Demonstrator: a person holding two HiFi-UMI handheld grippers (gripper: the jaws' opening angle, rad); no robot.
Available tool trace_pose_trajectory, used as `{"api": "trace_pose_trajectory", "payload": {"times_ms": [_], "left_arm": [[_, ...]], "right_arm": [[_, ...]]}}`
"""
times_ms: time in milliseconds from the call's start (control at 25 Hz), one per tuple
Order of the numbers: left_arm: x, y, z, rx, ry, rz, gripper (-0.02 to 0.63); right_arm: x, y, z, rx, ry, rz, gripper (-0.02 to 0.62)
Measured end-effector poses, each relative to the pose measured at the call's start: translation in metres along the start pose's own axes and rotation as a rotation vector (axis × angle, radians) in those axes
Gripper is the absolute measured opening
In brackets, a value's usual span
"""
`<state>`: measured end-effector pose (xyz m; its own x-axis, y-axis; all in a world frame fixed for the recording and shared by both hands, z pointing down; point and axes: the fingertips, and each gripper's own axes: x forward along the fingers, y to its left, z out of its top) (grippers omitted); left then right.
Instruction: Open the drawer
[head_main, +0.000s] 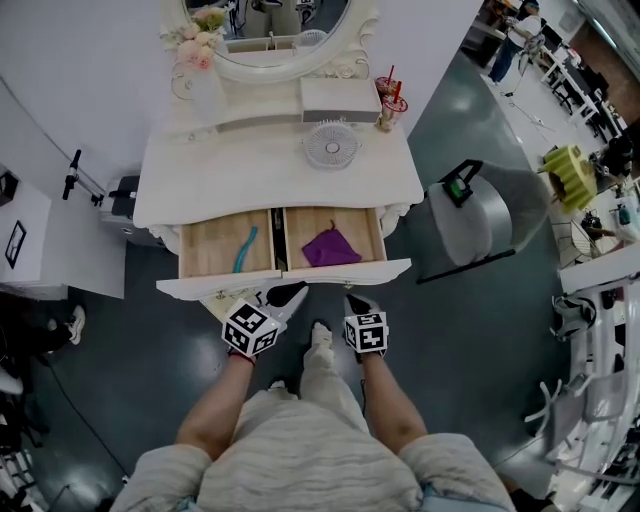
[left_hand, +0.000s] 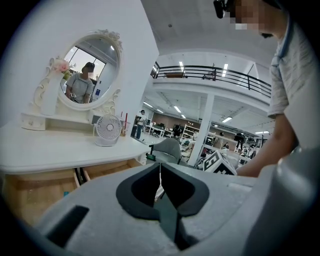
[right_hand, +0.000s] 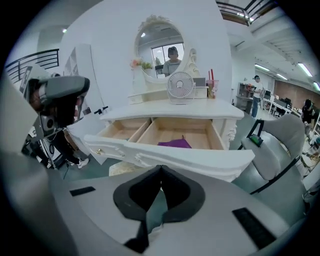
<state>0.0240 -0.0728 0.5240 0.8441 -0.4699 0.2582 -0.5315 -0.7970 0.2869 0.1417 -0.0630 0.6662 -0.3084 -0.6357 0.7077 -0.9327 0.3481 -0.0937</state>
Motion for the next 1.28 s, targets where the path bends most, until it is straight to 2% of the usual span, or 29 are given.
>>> {"api": "trace_pose_trajectory", "payload": {"times_ms": [360,840,1280], "left_arm": [[-0.018,-0.017,0.003,0.013,-0.012,-0.025,0.015],[-0.046,-0.037,0.008,0.039,-0.029,-0.062,0.015],[-0.095,-0.051,0.016,0.03,-0.076,-0.043,0.015]], "right_arm": [[-0.044,0.038,0.051,-0.057,-0.143,0.058,0.009],[-0.094,0.073,0.072,-0.07,-0.222,0.103,0.009],[-0.139,0.129,0.1,-0.115,-0.319,0.195,0.009]]}}
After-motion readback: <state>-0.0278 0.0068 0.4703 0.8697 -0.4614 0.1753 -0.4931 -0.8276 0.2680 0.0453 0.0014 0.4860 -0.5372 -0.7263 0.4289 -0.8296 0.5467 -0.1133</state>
